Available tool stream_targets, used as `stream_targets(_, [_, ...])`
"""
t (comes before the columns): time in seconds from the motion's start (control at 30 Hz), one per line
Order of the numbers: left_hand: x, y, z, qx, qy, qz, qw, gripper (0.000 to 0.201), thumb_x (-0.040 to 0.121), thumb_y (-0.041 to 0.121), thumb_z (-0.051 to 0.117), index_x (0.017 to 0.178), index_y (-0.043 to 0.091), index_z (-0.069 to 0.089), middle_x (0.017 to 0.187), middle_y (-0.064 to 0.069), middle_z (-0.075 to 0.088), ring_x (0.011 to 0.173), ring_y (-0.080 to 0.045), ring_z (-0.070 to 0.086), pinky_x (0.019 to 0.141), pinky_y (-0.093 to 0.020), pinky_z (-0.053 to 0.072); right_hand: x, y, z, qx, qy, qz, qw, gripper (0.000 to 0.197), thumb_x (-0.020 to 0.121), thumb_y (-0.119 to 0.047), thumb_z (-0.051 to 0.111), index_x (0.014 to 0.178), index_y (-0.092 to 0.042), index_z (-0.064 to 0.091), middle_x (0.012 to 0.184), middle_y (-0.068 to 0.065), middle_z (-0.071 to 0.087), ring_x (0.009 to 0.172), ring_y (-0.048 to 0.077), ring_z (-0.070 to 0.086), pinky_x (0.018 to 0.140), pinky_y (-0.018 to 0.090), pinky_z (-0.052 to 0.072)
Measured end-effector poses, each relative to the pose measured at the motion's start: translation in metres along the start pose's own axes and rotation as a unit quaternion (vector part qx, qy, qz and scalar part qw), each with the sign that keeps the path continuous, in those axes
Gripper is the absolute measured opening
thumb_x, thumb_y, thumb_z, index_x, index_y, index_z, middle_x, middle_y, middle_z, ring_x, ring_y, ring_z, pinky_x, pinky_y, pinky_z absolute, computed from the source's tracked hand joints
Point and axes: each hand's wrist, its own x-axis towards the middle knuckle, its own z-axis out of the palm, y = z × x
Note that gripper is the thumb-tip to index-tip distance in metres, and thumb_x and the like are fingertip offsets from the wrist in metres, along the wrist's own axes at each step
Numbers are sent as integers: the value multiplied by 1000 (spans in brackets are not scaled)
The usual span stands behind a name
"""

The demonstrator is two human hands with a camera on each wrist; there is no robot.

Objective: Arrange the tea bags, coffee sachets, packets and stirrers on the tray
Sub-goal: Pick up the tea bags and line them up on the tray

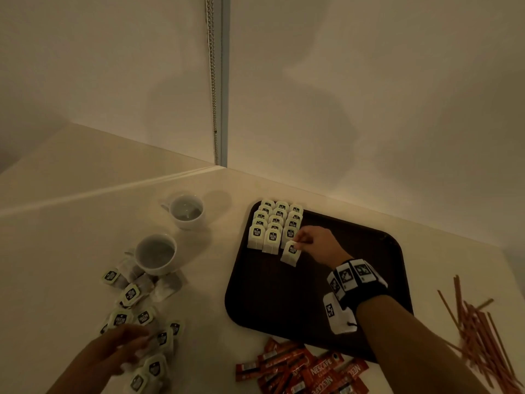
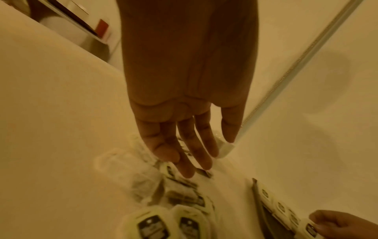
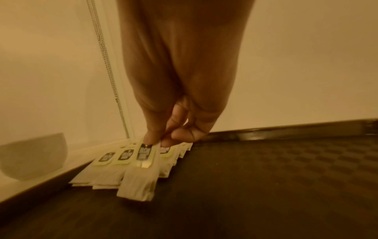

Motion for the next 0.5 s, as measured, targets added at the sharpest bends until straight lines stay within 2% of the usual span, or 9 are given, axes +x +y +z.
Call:
stream_targets(0.1, [-4, -16, -11, 13, 22, -39, 999, 14, 91, 7, 58, 95, 14, 69, 82, -7, 73, 80, -31, 62, 68, -33, 42, 8, -1, 4, 20, 34, -1, 999, 13, 82, -6, 69, 94, -6, 66, 91, 2, 66, 83, 10, 59, 74, 15, 48])
stream_targets(0.17, [-7, -24, -15, 6, 34, -60, 998, 12, 91, 10, 58, 94, 13, 69, 85, -9, 72, 84, -35, 62, 71, -36, 43, 12, -1, 5, 21, 41, -1, 999, 13, 81, -5, 69, 94, -4, 66, 91, 2, 65, 83, 11, 59, 78, 21, 51])
stream_targets(0.23, [-9, -32, -15, -5, 41, -74, 996, 13, 92, 9, 56, 93, 8, 69, 85, -12, 71, 84, -36, 62, 71, -36, 42, 15, -2, 8, 18, 44, 0, 999, 12, 82, -4, 68, 94, -4, 66, 89, 2, 63, 84, 12, 58, 81, 25, 50])
stream_targets(0.33, [-13, -41, -13, -8, 59, -72, 996, 12, 91, 4, 56, 90, 3, 69, 82, -16, 71, 81, -38, 62, 69, -35, 43, 21, -3, 13, 11, 56, 3, 998, 11, 83, -4, 67, 94, -4, 66, 91, 5, 64, 85, 14, 58, 77, 23, 48])
stream_targets(0.43, [-18, -44, -12, -17, 68, -75, 995, 13, 91, 2, 55, 88, 1, 68, 85, -21, 69, 82, -40, 62, 70, -36, 43, 25, -4, 16, 7, 65, 17, 998, 11, 83, -5, 68, 93, -5, 66, 94, 11, 66, 87, 19, 60, 83, 32, 52])
stream_targets(0.5, [-21, -43, -14, -25, 66, -84, 994, 15, 93, 6, 53, 92, 5, 68, 89, -17, 70, 84, -39, 62, 71, -36, 42, 26, -6, 16, -5, 68, 23, 997, 12, 82, -5, 68, 94, -6, 65, 94, 11, 65, 88, 21, 60, 86, 37, 52])
